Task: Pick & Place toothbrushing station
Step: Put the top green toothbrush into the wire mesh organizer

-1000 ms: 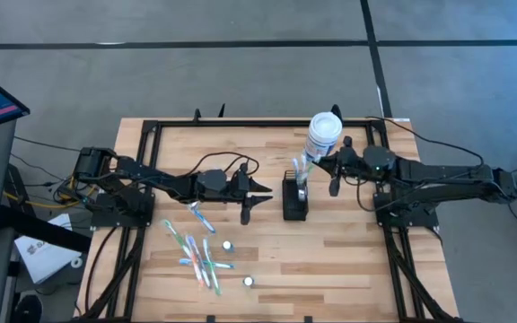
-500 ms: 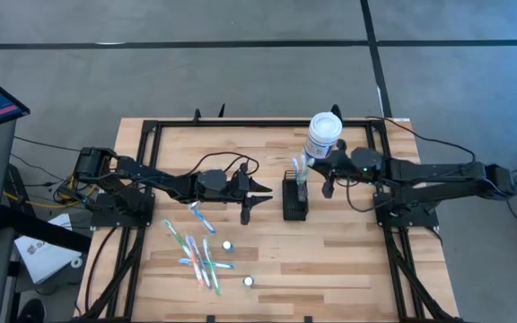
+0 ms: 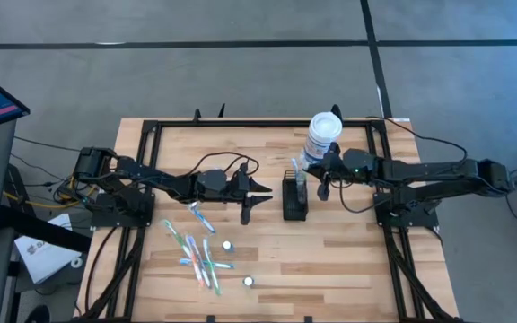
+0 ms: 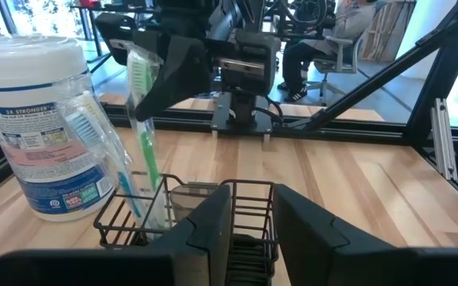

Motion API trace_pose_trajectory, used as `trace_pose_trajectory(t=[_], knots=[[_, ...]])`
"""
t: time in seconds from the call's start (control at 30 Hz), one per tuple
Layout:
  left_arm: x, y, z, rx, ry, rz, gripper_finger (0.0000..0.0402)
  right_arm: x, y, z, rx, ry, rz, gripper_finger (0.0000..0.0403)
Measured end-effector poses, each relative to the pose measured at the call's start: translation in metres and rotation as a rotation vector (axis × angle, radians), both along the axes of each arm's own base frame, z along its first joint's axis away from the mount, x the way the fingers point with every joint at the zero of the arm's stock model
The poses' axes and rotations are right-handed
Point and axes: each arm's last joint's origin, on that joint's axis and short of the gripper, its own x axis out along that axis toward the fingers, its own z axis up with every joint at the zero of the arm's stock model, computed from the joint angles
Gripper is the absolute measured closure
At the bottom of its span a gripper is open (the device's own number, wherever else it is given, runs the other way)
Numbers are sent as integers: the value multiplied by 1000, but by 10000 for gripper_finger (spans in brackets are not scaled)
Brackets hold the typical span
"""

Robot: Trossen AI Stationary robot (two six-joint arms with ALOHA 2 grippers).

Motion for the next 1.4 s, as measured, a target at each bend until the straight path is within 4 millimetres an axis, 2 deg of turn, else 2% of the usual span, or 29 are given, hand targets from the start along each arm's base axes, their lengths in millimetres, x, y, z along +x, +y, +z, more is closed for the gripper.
trace_pose_trajectory(t=[0.33,0.57,0.8,1.4], knots=[[0,0,0,0,1,0,309,-3,3,-12,-10,-16,16,401],[0,0,0,0,1,0,309,-5,3,-28,-12,-30,16,399],[0,0,0,0,1,0,309,-6,4,-30,-11,-28,16,392],[0,0,0,0,1,0,309,-6,4,-28,-39,-34,31,309]])
